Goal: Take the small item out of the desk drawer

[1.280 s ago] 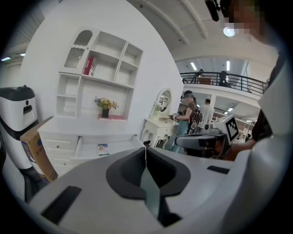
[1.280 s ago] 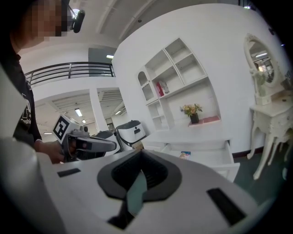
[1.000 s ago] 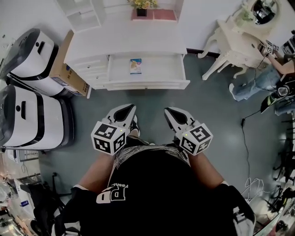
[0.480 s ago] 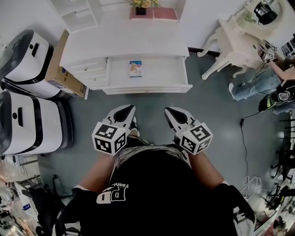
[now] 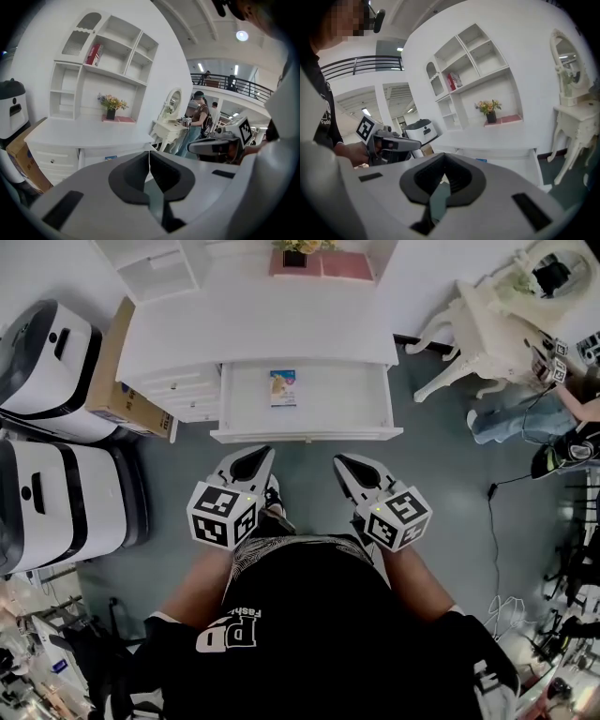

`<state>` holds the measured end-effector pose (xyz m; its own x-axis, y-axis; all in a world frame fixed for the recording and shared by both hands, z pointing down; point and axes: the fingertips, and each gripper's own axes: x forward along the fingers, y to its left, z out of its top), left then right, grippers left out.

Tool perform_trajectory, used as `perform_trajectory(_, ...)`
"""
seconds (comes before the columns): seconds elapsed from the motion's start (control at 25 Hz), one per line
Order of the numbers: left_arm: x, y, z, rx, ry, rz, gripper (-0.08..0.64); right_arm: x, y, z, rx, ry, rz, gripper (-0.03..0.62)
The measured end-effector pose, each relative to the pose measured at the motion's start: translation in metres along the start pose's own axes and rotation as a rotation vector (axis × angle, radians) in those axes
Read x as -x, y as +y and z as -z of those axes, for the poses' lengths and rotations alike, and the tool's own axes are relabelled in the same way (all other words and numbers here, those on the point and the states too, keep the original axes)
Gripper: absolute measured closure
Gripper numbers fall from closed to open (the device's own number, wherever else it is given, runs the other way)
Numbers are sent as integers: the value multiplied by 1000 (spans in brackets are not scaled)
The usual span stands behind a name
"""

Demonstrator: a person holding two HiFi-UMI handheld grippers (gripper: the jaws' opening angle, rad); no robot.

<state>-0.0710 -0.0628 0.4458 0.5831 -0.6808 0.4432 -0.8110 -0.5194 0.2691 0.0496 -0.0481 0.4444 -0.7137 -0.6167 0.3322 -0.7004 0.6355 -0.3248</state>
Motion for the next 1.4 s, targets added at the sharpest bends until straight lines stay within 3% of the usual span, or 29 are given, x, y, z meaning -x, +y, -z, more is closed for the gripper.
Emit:
perform_trajectory(0.56,-45,90,-56,-28,16,57,544,-92,-25,-46,15,40,49,583)
perform_trajectory(1.0,-67,149,-79,-68,46,98,543,-148,-41,-70,2,28,115,583)
perform_trajectory(1.4,-87,156,-77,-76,77,139,543,-152,-62,-78,-14,11,176,583)
